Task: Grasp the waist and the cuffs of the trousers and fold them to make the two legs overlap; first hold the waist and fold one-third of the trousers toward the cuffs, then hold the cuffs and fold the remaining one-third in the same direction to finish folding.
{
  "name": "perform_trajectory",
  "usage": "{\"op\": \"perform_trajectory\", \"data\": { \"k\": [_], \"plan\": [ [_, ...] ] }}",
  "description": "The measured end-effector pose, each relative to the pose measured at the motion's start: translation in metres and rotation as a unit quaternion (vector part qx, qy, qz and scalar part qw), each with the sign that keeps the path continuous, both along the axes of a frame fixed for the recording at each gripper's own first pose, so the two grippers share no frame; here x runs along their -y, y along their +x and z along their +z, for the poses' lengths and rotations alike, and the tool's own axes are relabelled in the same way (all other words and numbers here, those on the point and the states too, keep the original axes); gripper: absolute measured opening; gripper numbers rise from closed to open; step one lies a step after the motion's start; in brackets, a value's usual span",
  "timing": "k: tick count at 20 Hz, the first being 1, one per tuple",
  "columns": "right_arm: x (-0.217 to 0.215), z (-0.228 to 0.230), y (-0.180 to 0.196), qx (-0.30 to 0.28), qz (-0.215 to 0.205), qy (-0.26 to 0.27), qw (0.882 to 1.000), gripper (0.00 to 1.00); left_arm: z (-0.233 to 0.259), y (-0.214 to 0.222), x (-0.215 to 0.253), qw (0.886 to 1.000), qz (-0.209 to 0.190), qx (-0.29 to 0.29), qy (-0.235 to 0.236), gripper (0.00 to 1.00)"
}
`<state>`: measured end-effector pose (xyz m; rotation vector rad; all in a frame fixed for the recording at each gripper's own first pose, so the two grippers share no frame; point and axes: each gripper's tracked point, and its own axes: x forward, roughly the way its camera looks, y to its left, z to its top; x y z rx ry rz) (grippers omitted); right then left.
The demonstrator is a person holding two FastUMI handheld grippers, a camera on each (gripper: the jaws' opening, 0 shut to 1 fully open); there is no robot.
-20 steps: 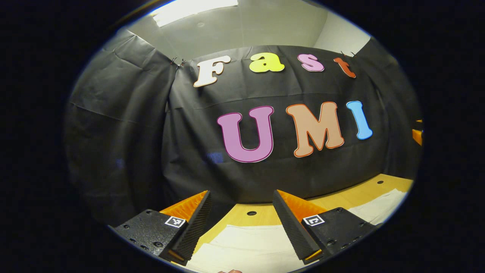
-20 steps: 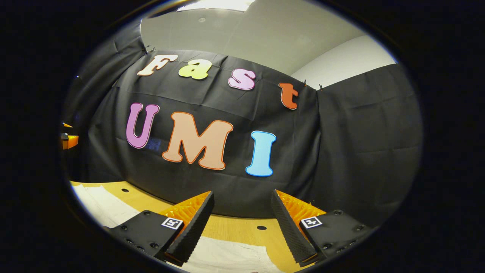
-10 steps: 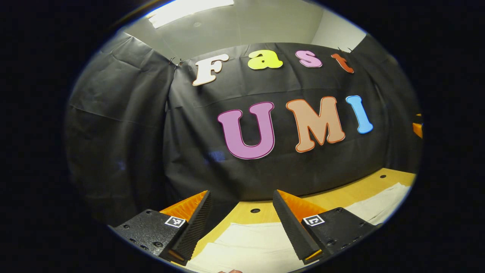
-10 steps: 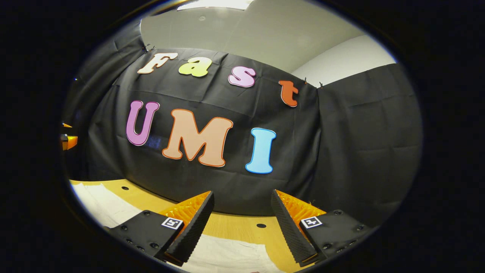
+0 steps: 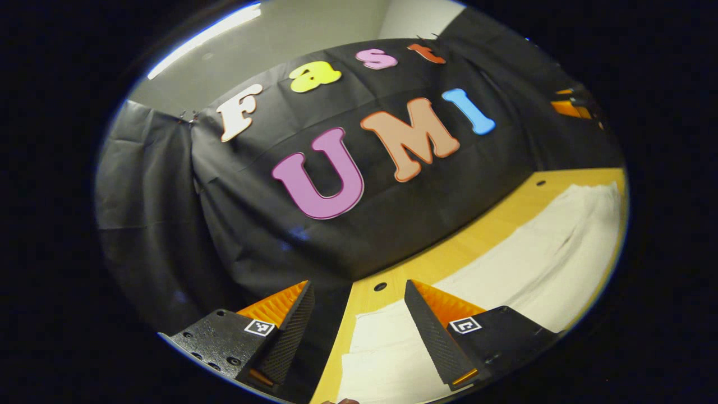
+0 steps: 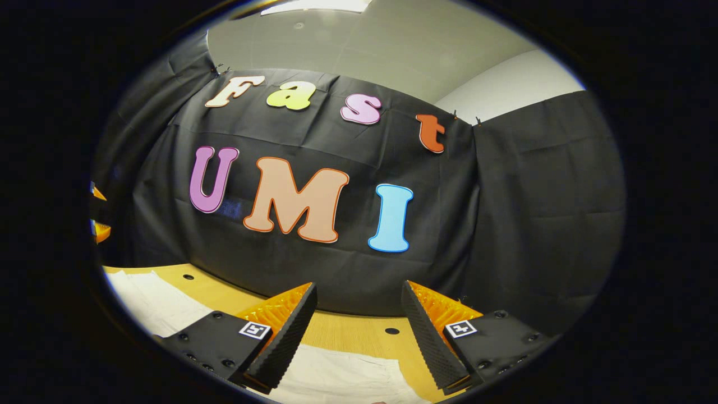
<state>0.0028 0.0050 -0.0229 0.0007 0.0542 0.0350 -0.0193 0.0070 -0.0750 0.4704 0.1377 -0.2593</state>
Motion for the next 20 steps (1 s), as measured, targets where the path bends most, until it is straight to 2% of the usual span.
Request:
{"op": "perform_trajectory", "data": {
  "k": [3,6,8,11,14,18,19,20],
  "plan": [
    [-0.002,-0.005,0.000,-0.004,0.003,0.003,1.000,0.97,-0.030,-0.011,-0.003,0.997,-0.034,-0.032,0.057,0.96],
    [-0.005,-0.011,0.001,-0.010,0.005,0.005,1.000,0.97,-0.082,-0.044,-0.001,0.991,-0.060,-0.075,0.098,0.96],
    [-0.006,-0.016,0.002,-0.015,0.008,0.006,1.000,0.99,-0.111,-0.060,-0.009,0.981,-0.082,-0.108,0.136,0.96],
    [-0.010,-0.023,0.002,-0.024,0.016,0.002,1.000,0.99,-0.134,-0.082,-0.011,0.967,-0.116,-0.150,0.168,0.97],
    [-0.018,-0.023,0.002,-0.024,0.030,0.006,0.999,0.97,-0.153,-0.106,-0.011,0.949,-0.164,-0.188,0.196,0.97],
    [-0.024,-0.029,0.002,-0.030,0.042,0.002,0.999,0.97,-0.183,-0.126,-0.026,0.922,-0.191,-0.238,0.237,0.97],
    [-0.026,-0.029,0.002,-0.032,0.045,0.001,0.998,0.97,-0.192,-0.131,-0.031,0.913,-0.197,-0.249,0.255,0.97],
    [-0.025,-0.029,0.002,-0.032,0.046,-0.001,0.998,0.97,-0.199,-0.134,-0.039,0.898,-0.210,-0.250,0.295,0.97]
  ]
}}
